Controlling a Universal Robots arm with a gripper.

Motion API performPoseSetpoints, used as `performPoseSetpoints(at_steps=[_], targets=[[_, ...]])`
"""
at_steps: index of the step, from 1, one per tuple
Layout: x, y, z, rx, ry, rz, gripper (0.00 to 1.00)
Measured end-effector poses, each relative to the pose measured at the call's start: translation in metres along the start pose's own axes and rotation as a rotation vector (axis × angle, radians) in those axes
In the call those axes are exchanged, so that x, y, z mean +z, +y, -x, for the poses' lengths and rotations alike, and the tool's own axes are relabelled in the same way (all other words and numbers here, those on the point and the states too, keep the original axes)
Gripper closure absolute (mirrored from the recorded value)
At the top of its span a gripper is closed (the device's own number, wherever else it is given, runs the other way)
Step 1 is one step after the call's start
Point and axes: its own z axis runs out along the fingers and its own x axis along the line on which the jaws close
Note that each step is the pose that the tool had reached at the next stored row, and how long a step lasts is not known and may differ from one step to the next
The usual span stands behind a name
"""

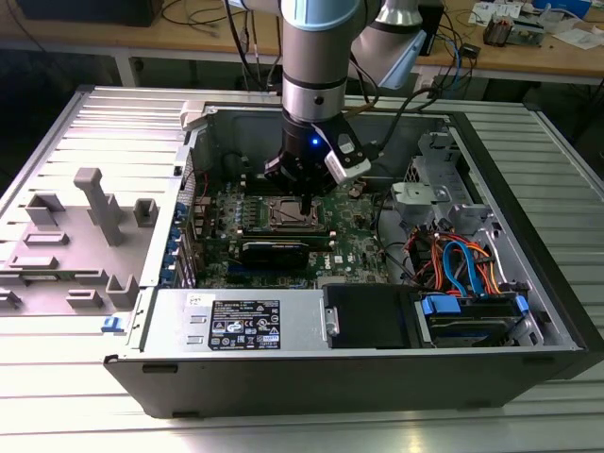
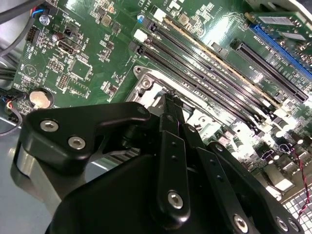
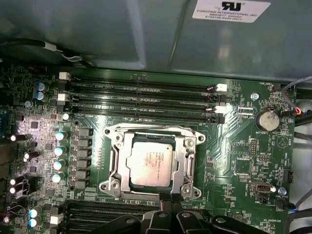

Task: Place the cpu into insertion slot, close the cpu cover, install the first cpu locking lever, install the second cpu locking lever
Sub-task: 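Install the second cpu locking lever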

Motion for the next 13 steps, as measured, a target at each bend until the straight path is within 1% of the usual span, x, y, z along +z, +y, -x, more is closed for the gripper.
performPoseSetpoints(at_steps=[5, 10, 13], targets=[[0.0, -0.0002, 0.0, 0.0, 0.0, 0.0, 0.89], [-0.0001, -0.0004, -0.0023, 0.0, 0.0001, -0.0001, 0.89], [0.0, -0.0004, -0.0025, 0.0, 0.0, 0.0, 0.89]])
